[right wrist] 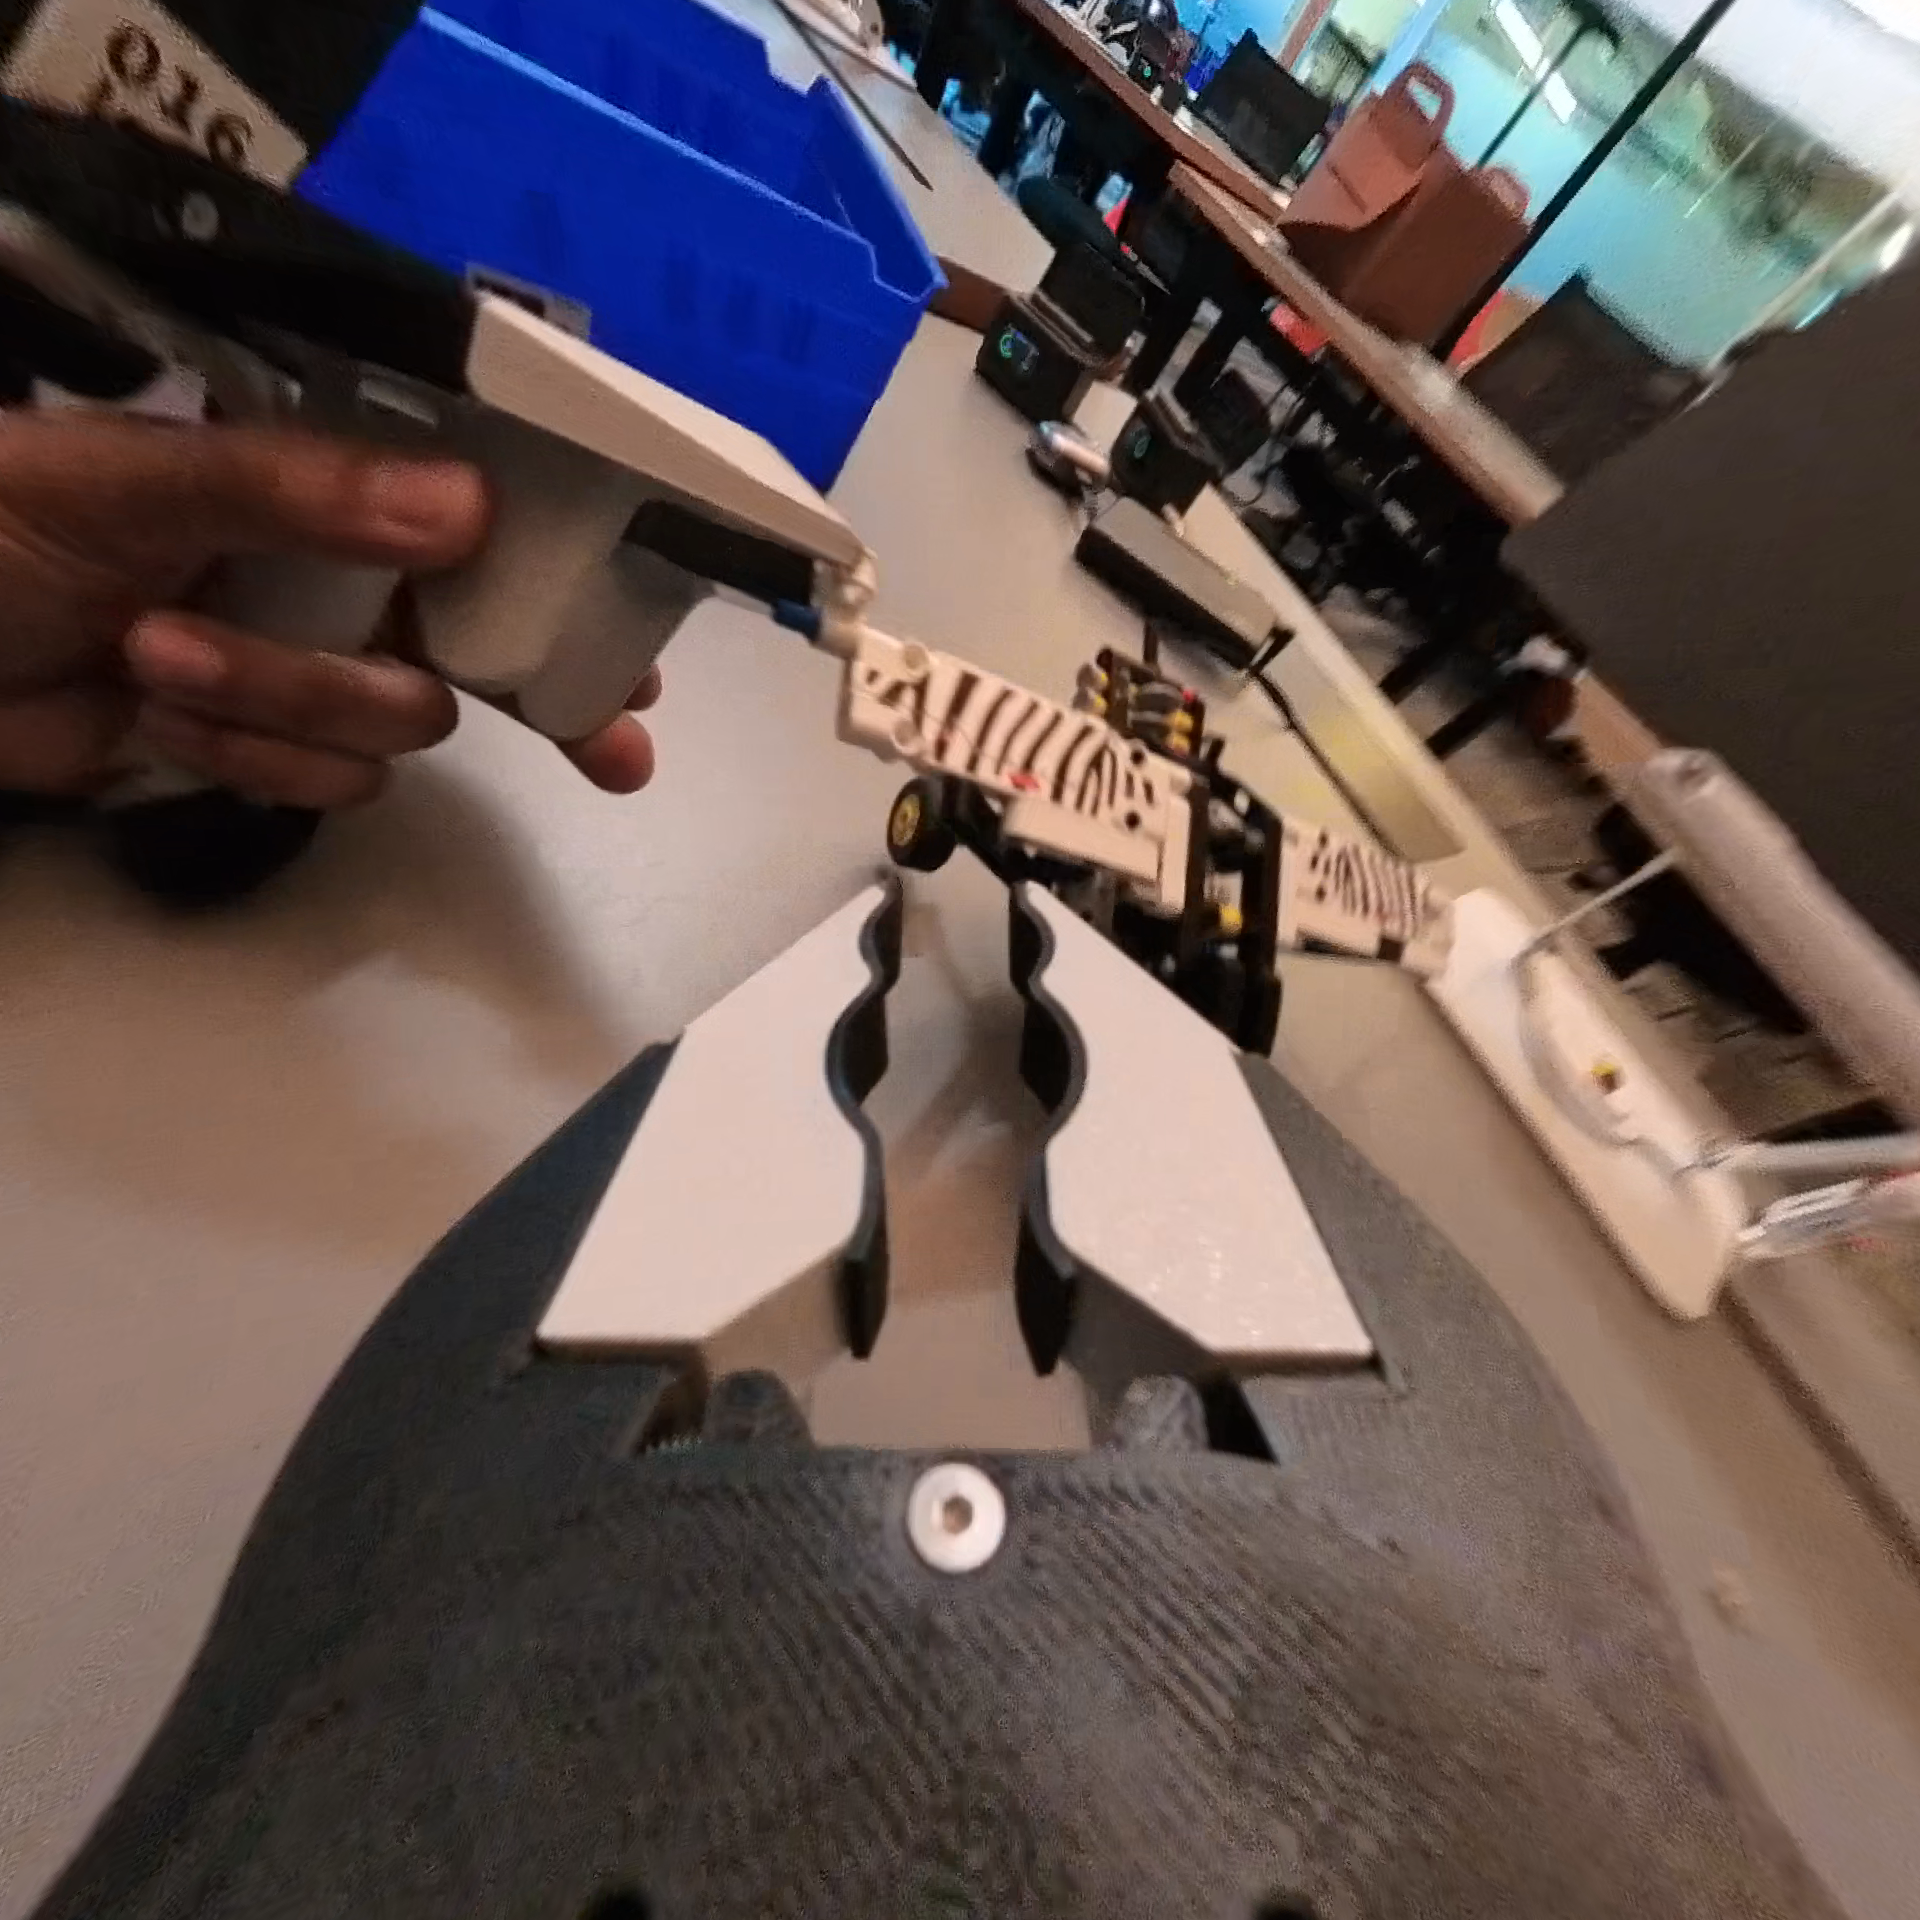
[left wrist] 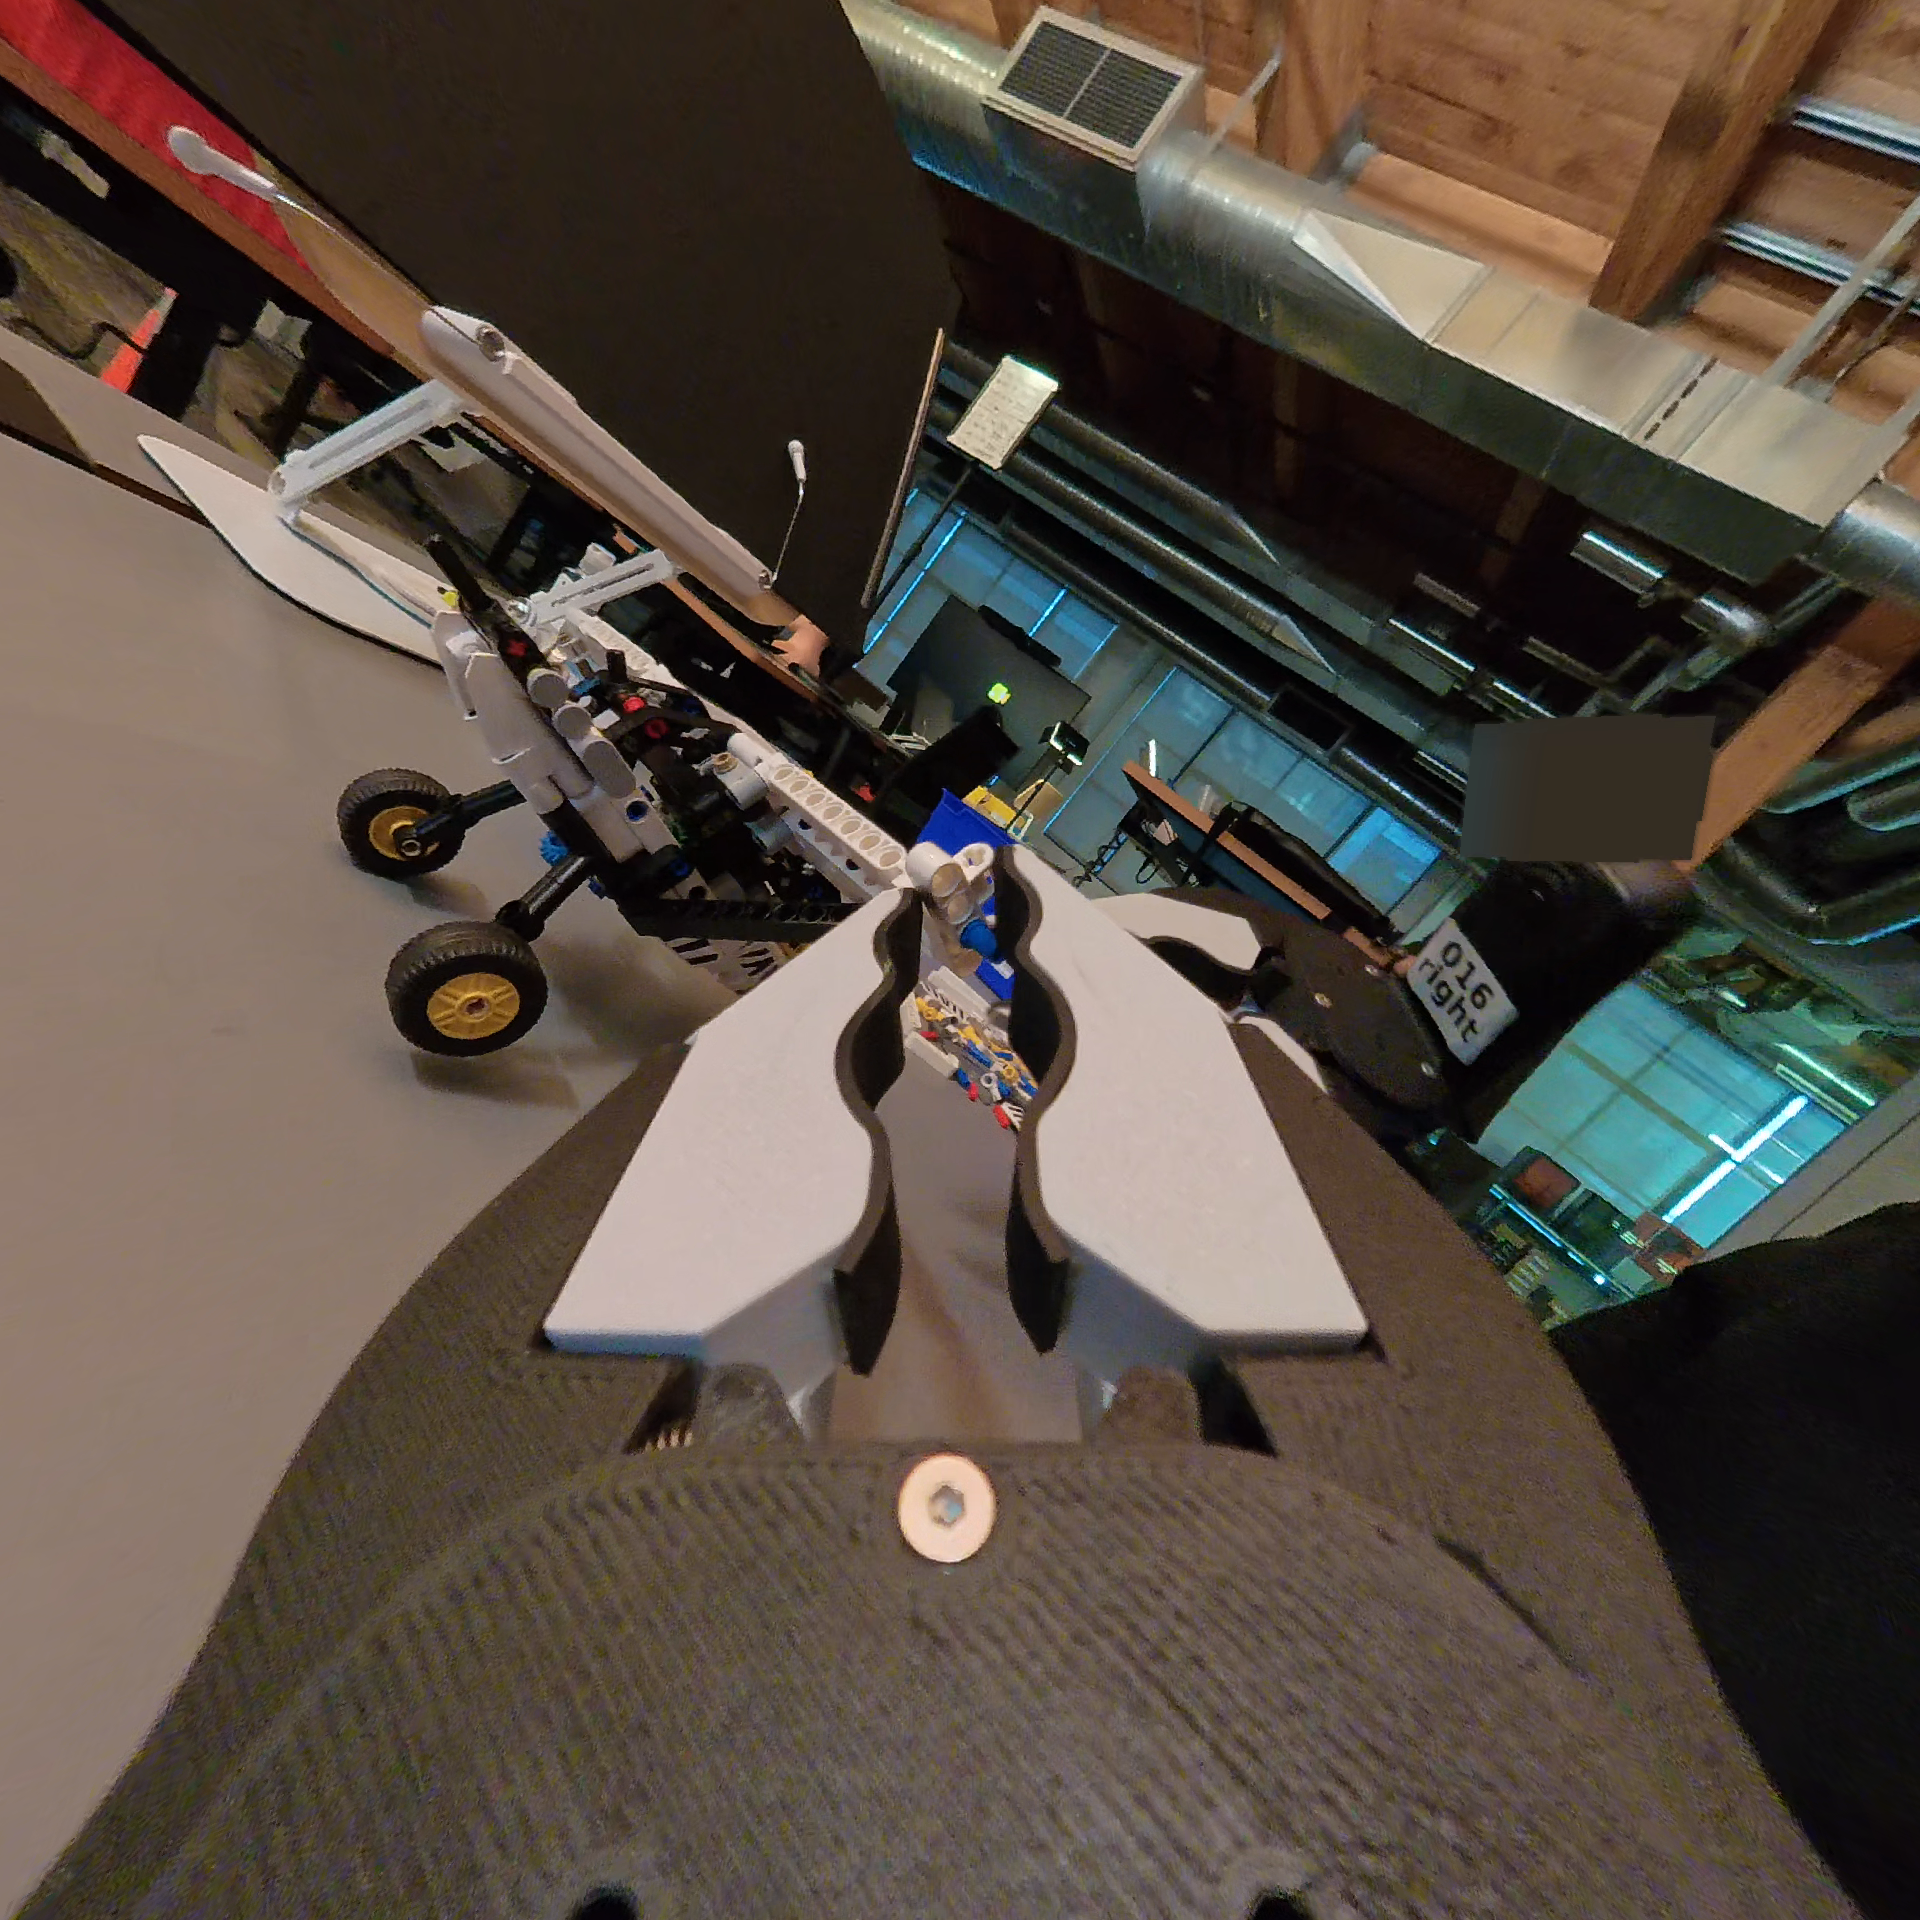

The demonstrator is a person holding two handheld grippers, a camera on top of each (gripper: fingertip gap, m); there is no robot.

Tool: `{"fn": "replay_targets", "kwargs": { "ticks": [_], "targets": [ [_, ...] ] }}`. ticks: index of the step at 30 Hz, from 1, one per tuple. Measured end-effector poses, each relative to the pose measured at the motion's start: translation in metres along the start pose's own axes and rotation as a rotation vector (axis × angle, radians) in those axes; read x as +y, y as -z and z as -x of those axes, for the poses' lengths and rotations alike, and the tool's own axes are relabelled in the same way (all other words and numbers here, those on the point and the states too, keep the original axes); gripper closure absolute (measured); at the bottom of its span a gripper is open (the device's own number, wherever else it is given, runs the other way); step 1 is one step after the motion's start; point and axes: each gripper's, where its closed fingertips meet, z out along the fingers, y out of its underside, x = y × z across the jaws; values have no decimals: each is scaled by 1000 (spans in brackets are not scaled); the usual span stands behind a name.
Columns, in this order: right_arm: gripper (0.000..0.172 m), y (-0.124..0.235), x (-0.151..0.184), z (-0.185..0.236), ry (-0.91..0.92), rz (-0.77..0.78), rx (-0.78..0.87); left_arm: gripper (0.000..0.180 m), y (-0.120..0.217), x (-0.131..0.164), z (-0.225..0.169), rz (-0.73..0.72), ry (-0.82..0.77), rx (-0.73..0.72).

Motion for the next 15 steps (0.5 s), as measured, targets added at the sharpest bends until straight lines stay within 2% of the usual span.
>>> {"fn": "replay_targets", "kwargs": {
  "ticks": [3,6,9,11,15],
  "targets": [
    [152,-13,-17,12,144,-24,27,162,0,0,-5,-9,-19,17],
    [142,-20,-32,20,151,-83,10,152,0,0,-10,-26,-21,42],
    [131,-28,-31,16,160,-72,16,147,-1,0,-9,-27,-6,40],
    [131,-31,-27,15,186,-60,8,150,-3,5,-12,3,5,62],
    [147,-28,-20,20,225,-62,-28,151,-6,11,-16,46,22,93]
  ]
}}
